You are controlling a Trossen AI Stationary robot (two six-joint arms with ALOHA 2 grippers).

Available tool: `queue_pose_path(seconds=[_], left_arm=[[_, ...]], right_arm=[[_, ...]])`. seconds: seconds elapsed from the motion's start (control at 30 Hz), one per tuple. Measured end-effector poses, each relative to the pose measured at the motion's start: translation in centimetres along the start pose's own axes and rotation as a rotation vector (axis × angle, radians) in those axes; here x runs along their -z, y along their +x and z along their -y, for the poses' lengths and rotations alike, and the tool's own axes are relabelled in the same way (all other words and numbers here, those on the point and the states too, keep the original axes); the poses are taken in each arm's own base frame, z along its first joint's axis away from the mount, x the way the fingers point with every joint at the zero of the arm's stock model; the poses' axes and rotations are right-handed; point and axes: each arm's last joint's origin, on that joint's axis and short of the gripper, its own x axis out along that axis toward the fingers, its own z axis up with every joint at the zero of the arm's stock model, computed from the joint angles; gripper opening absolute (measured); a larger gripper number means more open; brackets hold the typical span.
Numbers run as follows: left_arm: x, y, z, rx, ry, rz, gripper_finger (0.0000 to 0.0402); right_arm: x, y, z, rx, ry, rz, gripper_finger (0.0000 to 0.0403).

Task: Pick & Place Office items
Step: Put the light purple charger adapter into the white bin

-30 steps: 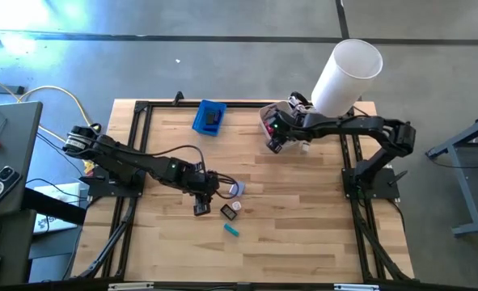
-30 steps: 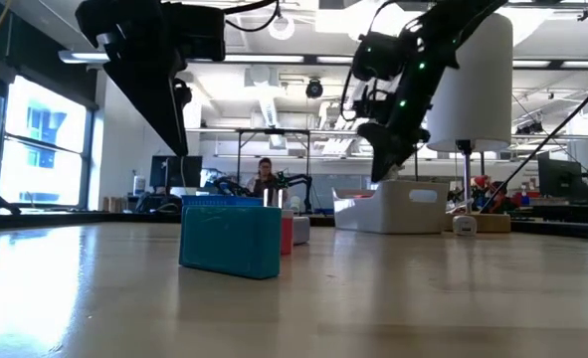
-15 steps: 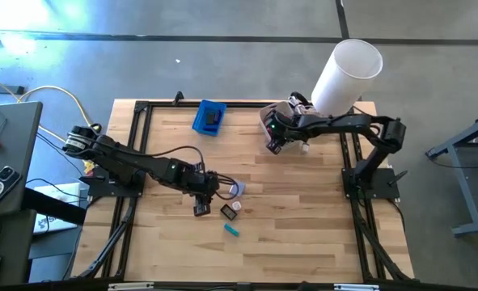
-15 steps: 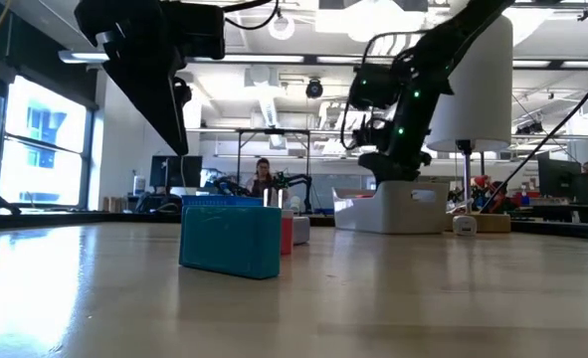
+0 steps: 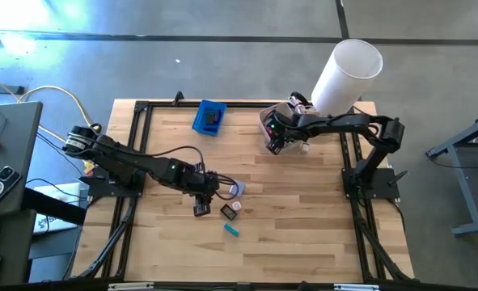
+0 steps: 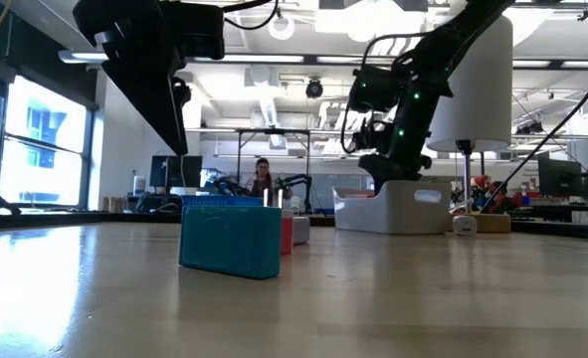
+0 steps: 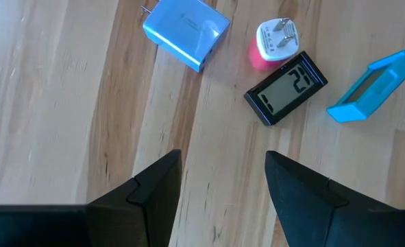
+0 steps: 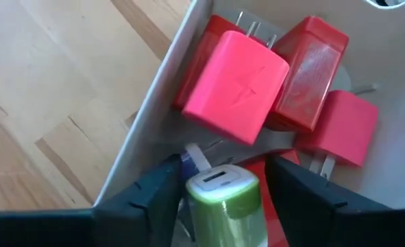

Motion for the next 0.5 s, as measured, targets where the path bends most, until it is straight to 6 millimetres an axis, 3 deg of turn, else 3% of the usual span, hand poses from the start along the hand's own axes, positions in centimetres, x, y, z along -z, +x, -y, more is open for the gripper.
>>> queue_pose_path(seconds=[0.23, 0.5], left_arm=[[0.0, 0.0, 0.0, 0.001, 0.0, 0.0, 0.0202], [0.1, 0.0, 0.0, -0.002, -0.022, -0.006, 0.0202]], right_arm=[[-0.3, -2.3, -0.4, -0.029, -0.007, 0.064, 0.0238], [0.1, -7.2, -1.2, -0.088, -0.083, 0.166, 0.0259]])
